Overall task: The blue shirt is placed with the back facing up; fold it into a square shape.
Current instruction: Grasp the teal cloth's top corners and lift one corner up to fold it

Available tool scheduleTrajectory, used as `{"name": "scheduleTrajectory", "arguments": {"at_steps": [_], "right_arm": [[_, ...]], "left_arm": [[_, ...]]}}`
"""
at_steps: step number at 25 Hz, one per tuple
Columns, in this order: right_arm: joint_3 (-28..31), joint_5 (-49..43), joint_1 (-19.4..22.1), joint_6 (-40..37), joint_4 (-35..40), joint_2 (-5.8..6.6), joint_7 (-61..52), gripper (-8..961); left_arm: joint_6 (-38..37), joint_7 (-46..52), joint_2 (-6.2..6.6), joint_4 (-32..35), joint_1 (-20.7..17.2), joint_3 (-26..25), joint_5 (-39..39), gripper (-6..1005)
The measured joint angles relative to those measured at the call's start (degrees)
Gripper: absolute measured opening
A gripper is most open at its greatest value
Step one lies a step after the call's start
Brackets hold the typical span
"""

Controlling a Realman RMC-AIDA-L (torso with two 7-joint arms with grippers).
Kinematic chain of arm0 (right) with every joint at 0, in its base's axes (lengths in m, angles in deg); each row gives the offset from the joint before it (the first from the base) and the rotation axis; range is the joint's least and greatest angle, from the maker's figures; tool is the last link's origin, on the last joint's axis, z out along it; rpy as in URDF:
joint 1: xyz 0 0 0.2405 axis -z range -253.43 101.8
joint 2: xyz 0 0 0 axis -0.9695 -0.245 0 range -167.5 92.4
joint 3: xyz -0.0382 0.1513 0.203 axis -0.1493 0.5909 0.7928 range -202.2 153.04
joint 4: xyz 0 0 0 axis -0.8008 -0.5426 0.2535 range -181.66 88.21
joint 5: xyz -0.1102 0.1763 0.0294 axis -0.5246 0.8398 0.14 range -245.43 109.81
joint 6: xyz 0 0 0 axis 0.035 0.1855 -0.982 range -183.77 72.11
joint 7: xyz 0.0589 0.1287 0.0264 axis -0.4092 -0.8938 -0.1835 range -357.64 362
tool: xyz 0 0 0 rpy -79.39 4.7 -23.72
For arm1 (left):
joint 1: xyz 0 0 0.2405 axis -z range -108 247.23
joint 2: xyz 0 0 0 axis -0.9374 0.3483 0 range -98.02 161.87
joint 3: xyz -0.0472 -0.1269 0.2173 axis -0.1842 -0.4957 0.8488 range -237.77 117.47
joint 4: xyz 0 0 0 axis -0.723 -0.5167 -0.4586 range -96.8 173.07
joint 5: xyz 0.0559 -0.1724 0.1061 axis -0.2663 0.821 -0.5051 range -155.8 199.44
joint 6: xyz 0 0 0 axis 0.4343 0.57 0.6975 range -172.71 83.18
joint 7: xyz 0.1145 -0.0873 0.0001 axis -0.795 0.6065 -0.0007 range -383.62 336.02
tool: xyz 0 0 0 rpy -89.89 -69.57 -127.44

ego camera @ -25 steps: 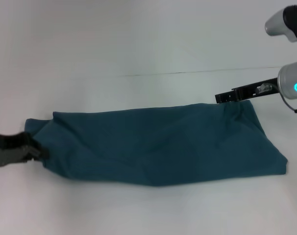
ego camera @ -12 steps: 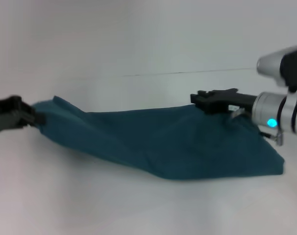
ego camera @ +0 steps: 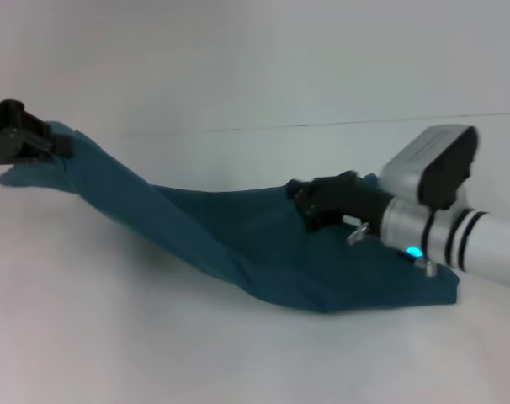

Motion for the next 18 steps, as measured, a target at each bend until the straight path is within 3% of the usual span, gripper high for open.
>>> {"name": "scheduleTrajectory", "arguments": {"at_steps": [5,18], "right_arm": [[-2.84,0.17,-4.2,-0.69,-4.16,-0.45,1.55,-1],[-15.09,-0.21,-11.8,-7.87,-9.9,-0.64,-3.79,-2]], "left_arm": [[-1.86,-1.04,0.64,0.1,1.33,0.31,-0.5,81],[-5.63,-1.51,2.24,2.32,2.45,0.58,-1.28,81]]}}
